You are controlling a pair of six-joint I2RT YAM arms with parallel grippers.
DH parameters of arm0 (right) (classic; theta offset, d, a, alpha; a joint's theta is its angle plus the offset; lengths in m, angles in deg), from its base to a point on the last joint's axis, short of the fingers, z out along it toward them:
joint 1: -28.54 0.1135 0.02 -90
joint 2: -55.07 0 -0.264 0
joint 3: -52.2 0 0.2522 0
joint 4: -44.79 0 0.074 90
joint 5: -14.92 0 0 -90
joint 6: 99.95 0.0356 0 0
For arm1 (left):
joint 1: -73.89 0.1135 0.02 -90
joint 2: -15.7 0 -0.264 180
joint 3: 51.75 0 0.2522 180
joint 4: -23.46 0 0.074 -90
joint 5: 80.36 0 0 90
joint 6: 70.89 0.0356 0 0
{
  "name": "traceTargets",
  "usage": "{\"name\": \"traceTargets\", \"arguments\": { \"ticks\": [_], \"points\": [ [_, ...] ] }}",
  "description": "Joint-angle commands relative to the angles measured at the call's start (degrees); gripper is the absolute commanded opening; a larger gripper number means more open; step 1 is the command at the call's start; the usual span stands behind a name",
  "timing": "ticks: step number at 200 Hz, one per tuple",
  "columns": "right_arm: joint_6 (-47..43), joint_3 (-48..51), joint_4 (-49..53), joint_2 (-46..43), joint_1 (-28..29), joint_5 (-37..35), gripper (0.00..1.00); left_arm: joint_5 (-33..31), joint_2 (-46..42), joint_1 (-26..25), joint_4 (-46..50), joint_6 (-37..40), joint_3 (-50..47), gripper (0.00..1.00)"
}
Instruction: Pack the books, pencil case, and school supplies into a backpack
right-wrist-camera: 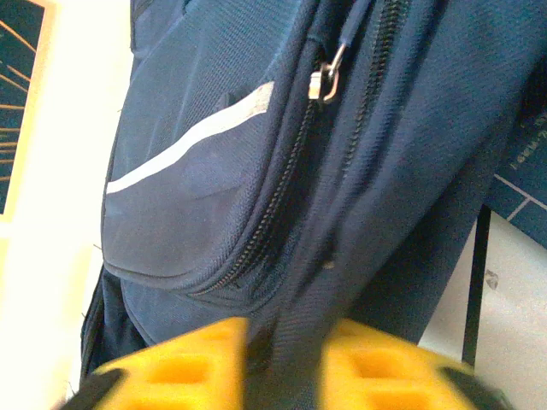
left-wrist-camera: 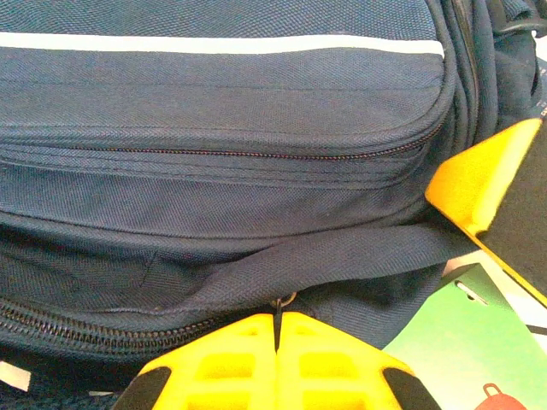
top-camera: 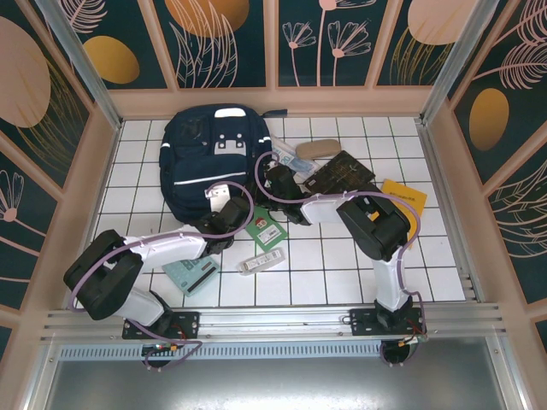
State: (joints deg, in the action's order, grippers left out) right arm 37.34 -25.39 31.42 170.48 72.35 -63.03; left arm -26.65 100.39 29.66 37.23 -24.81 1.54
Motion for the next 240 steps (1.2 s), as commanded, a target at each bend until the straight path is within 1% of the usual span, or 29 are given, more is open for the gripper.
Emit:
{"name": "traceTargets", "arguments": {
  "ticks": [1, 9, 27, 57, 91, 150, 174, 176, 180, 191, 204, 207, 219, 223, 229, 231, 240],
  "points": [
    [0.4, -1.7, -2.7, 0.7, -0.1, 0.5, 0.08, -1.2, -1.0, 0.4, 0.3, 0.3, 1.2, 0.00],
    [0.5, -1.7, -2.7, 0.8, -0.3, 0.5, 0.00, -1.3, -1.6, 0.4, 0.6, 0.3, 1.1, 0.00],
    [0.5, -1.7, -2.5, 0.1, -1.2, 0.1, 0.00, -1.9, -3.2, 0.4, 1.5, 0.3, 0.8, 0.00],
    [0.0, -0.6, -2.3, -1.9, -3.3, -1.5, 0.00, -4.6, -5.5, 0.4, 4.6, 0.1, 1.0, 0.00],
    [-0.8, 0.4, -0.9, -4.7, -6.9, -2.1, 0.00, -8.0, -7.8, 1.1, 9.3, 0.1, 1.3, 0.00],
    [-5.4, -2.7, 3.7, -6.9, -12.0, -2.8, 0.00, -9.1, -13.6, 6.1, 12.6, 2.1, 0.2, 0.00],
    [-6.7, -3.9, 5.4, -6.6, -12.1, -2.5, 0.00, -9.2, -14.8, 9.0, 12.9, 2.8, -1.3, 0.00],
    [-6.7, -3.9, 5.6, -6.6, -13.4, -2.4, 0.00, -9.2, -14.9, 9.3, 13.0, 2.9, -1.5, 0.00],
    [-6.8, -4.0, 5.7, -6.5, -14.0, -2.2, 0.00, -9.4, -15.0, 9.7, 13.0, 3.0, -1.8, 0.00],
    [-7.2, -4.0, 5.8, -6.4, -14.4, -1.1, 0.00, -10.0, -15.1, 11.5, 13.5, 2.8, -2.6, 0.00],
    [-7.8, -4.4, 6.5, -6.4, -14.1, -0.5, 0.00, -8.9, -15.5, 12.2, 13.3, 3.4, -3.1, 0.00],
    [-8.0, -4.4, 6.7, -6.5, -14.1, -0.3, 0.03, -8.2, -15.8, 12.2, 12.7, 3.8, -3.2, 0.00],
    [-8.7, -4.2, 6.7, -6.9, -13.2, 0.1, 0.24, -3.3, -17.5, 12.2, 8.8, 6.5, -4.2, 0.00],
    [-9.1, -4.1, 6.7, -7.2, -12.9, 0.0, 0.30, -1.3, -18.2, 12.2, 7.2, 7.2, -4.8, 0.00],
    [-9.8, -4.0, 6.9, -7.5, -12.8, -0.3, 0.34, 1.5, -19.7, 12.2, 5.0, 8.2, -5.4, 0.00],
    [-10.0, -4.0, 7.0, -7.7, -11.9, -0.4, 0.35, 2.3, -20.2, 12.2, 4.2, 8.6, -5.7, 0.00],
    [-10.9, -4.1, 7.8, -8.3, -10.5, -1.2, 0.37, 5.4, -22.0, 12.2, 1.8, 9.6, -6.6, 0.00]
  ]
}}
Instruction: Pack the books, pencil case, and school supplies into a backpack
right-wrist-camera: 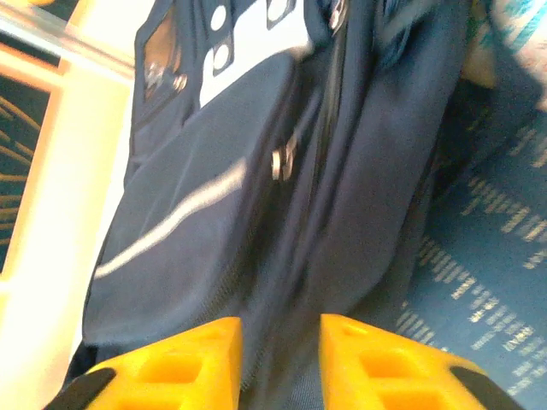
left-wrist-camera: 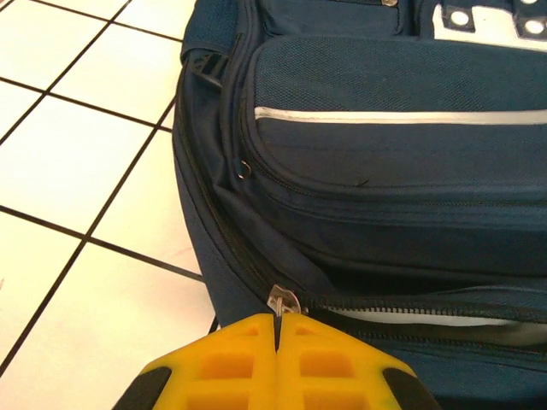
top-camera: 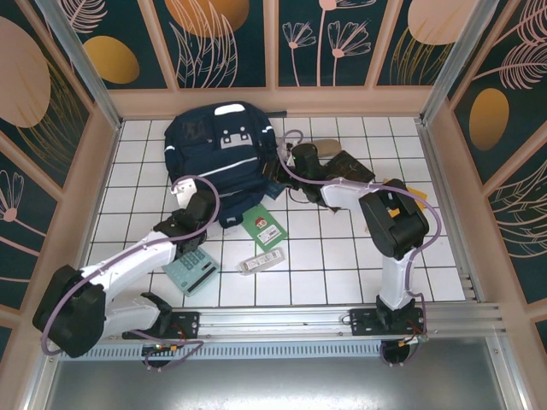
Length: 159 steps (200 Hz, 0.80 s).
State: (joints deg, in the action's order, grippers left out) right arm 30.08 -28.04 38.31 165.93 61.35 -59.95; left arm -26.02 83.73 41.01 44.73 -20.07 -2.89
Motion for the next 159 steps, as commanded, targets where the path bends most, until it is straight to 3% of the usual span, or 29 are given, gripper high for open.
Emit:
{"name": "traceTargets", "arguments": {
  "ticks": [1, 34, 39, 53, 86, 104, 159],
  "points": [
    [-3.7, -1.5, 1.1, -3.8, 0.7, -4.3, 0.37, 5.1, -5.5, 0.9, -5.9, 4.9, -2.2, 0.00],
    [-1.6, 0.3, 1.6, -6.2, 4.6, -4.6, 0.42, 11.3, -8.4, 0.8, -9.3, 7.2, -2.7, 0.00],
    [-1.8, 0.5, 1.5, -6.5, 5.5, -4.7, 0.49, 11.4, -8.4, 0.8, -9.4, 7.3, -2.7, 0.00],
    [-4.3, -0.8, 3.6, -6.7, 8.7, -7.2, 0.54, 12.0, -8.4, 0.8, -9.5, 7.8, -2.7, 0.00],
    [-7.2, -4.7, 5.8, -4.5, 11.7, -4.6, 0.52, 13.0, -8.4, 0.8, -11.0, 7.6, -3.7, 0.00],
    [-4.2, -4.2, 5.9, -4.6, 12.0, -2.6, 0.49, 14.4, -8.3, 0.8, -12.1, 7.2, -4.4, 0.00],
    [10.0, 5.5, 0.3, -6.9, 14.5, -5.6, 0.52, 15.6, -7.3, 0.8, -15.4, 6.0, -7.9, 0.00]
  ]
}}
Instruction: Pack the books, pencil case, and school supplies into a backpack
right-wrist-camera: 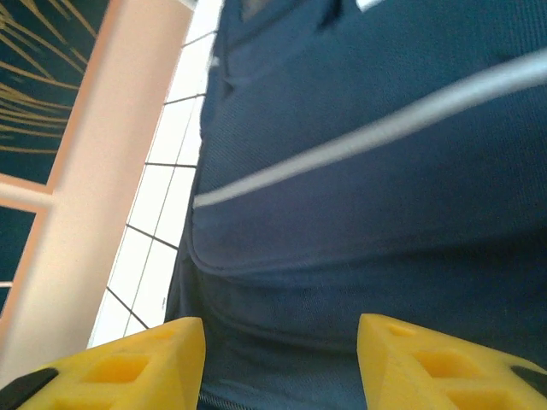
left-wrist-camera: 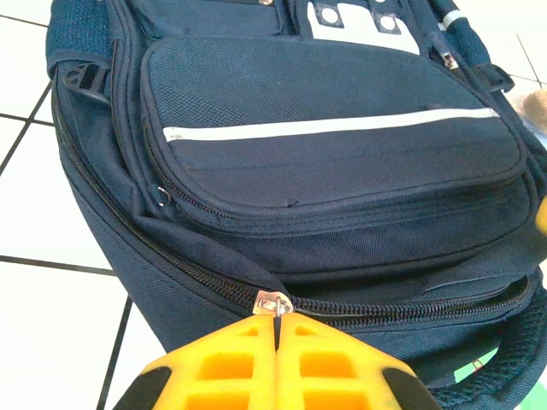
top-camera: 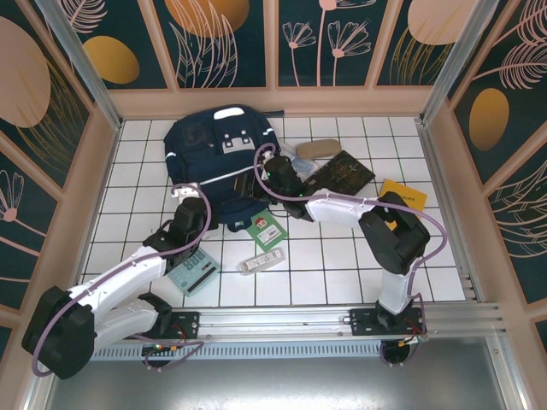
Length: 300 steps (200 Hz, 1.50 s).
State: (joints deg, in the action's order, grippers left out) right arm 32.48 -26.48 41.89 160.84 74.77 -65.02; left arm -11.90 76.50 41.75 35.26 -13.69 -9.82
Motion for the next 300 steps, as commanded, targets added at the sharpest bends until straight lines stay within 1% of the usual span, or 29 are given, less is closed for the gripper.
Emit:
{"name": "traceTargets", "arguments": {
  "ticks": [1, 50, 62, 78, 84, 98, 120, 133, 163, 173, 235, 263, 278, 282, 291, 300],
  "points": [
    [7.8, 4.0, -3.5, -1.8, 1.0, -0.5, 0.53, 1.5, -0.1, 0.1, -6.0, -0.4, -0.9, 0.00],
    [12.6, 2.2, -4.2, 2.0, 1.0, 0.3, 0.54, 2.7, -0.1, 0.1, -7.4, -0.3, -2.8, 0.00],
    [13.5, 1.6, -4.5, 2.9, 0.8, 0.3, 0.56, 2.7, -0.5, 0.1, -7.4, -0.1, -3.0, 0.00],
    [14.9, 0.5, -3.7, 3.5, 0.6, 0.3, 0.56, 2.5, -0.9, 0.1, -7.4, -0.1, -3.2, 0.00],
    [15.0, 0.7, -3.3, 3.1, 0.6, -0.7, 0.55, 2.4, -1.0, 0.1, -7.4, -0.1, -3.1, 0.00],
    [14.1, 1.7, -1.3, 0.8, 0.8, -5.7, 0.55, 2.4, -1.2, 0.1, -7.6, -0.2, -3.5, 0.00],
    [12.2, 2.7, 4.6, -3.1, 0.5, -14.0, 0.56, 2.8, -1.3, 0.1, -8.3, -0.2, -3.9, 0.00],
    [12.3, 3.4, 5.9, -4.2, -0.1, -15.8, 0.57, 3.2, -1.3, 0.1, -8.7, 0.1, -4.1, 0.00],
    [13.8, 3.2, 6.7, -2.4, -1.0, -14.8, 0.56, 3.7, -1.3, 0.1, -9.6, 0.4, -4.3, 0.00],
    [14.2, 2.2, 6.9, -1.0, -1.1, -13.9, 0.54, 3.9, -1.3, 0.1, -9.9, 0.5, -4.4, 0.00],
    [15.0, -4.8, 7.6, 5.8, -1.2, -11.2, 0.53, 4.9, -2.2, 0.1, -10.3, 0.7, -4.5, 0.00],
    [14.7, -7.2, 7.6, 7.5, -1.2, -11.2, 0.47, 5.5, -2.0, 0.1, -10.6, 0.8, -4.8, 0.00],
    [14.7, -8.2, 7.7, 8.1, -1.5, -11.2, 0.38, 5.6, -2.0, 0.1, -10.7, 0.7, -4.8, 0.00],
    [14.5, -8.1, 7.5, 8.1, -1.5, -9.7, 0.35, 5.6, -2.0, 0.1, -10.7, 0.8, -4.8, 0.00],
    [14.4, -8.3, 7.1, 8.2, -1.6, -9.4, 0.29, 5.6, -2.0, 0.1, -10.6, 0.8, -4.8, 0.00],
    [14.0, -8.4, 7.1, 8.1, -1.6, -9.5, 0.20, 5.5, -2.0, 0.1, -10.6, 0.8, -4.8, 0.00]
  ]
}}
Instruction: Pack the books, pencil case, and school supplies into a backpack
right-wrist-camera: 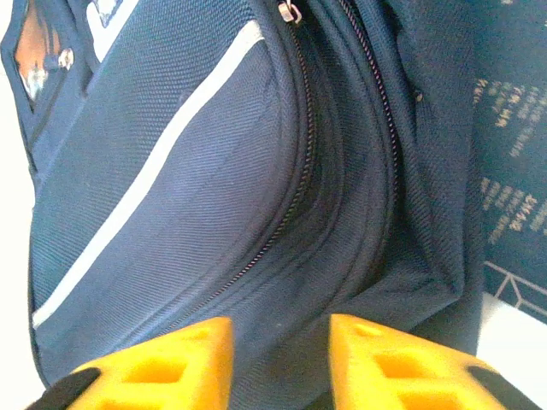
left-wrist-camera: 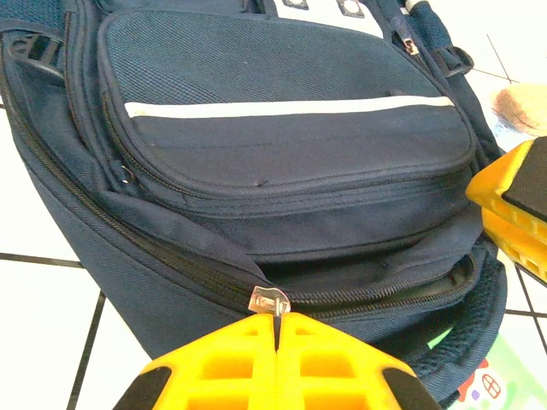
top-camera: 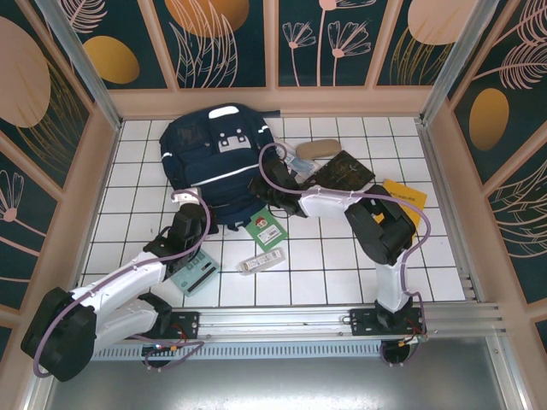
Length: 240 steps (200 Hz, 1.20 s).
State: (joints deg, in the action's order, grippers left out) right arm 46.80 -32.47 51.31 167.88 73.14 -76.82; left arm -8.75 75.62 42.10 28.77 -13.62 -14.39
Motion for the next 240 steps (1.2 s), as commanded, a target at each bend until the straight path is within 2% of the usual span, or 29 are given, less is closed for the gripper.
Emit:
{"name": "traceTargets", "arguments": {
  "ticks": [1, 15, 55, 116, 135, 159, 204, 218, 236, 240],
  "points": [
    [-0.3, -2.5, -2.4, 1.0, 0.0, 2.2, 0.18, 2.3, -1.1, -0.3, -4.1, 0.7, -0.2, 0.00],
    [-1.2, -2.9, -2.1, 0.7, 0.0, 1.8, 0.00, 2.1, -1.1, -0.3, -4.1, 0.7, -0.2, 0.00],
    [-4.8, -2.8, -2.3, -2.2, -0.3, -0.3, 0.00, 1.0, -1.8, -0.3, -3.8, 0.1, -0.3, 0.00],
    [-5.2, 0.7, -4.7, -6.7, -2.0, -0.1, 0.00, -1.0, -2.5, -0.2, -4.4, -0.5, -0.3, 0.00],
    [-7.5, 0.0, -3.8, -8.3, -2.3, -2.1, 0.00, -5.5, -2.4, -0.3, -2.1, -1.4, 0.0, 0.00],
    [-10.5, -1.0, -2.2, -10.1, -3.1, -3.7, 0.00, -15.8, -1.5, -0.2, 4.4, -4.4, 1.4, 0.00],
    [-12.0, 0.8, -2.6, -11.6, -5.3, -2.4, 0.00, -21.8, 3.1, 0.4, 8.1, -7.7, 3.1, 0.00],
    [-12.9, 1.9, -3.8, -12.4, -5.6, -1.1, 0.00, -20.6, 3.5, 1.0, 8.5, -7.3, 4.3, 0.00],
    [-14.7, 1.6, -4.8, -11.9, -5.5, 4.2, 0.00, -13.4, 1.8, 1.0, 4.6, -4.3, 4.2, 0.00],
    [-15.0, 1.3, -4.7, -11.6, -5.4, 5.2, 0.05, -11.8, 1.1, 1.0, 3.1, -3.7, 3.9, 0.00]
  ]
}}
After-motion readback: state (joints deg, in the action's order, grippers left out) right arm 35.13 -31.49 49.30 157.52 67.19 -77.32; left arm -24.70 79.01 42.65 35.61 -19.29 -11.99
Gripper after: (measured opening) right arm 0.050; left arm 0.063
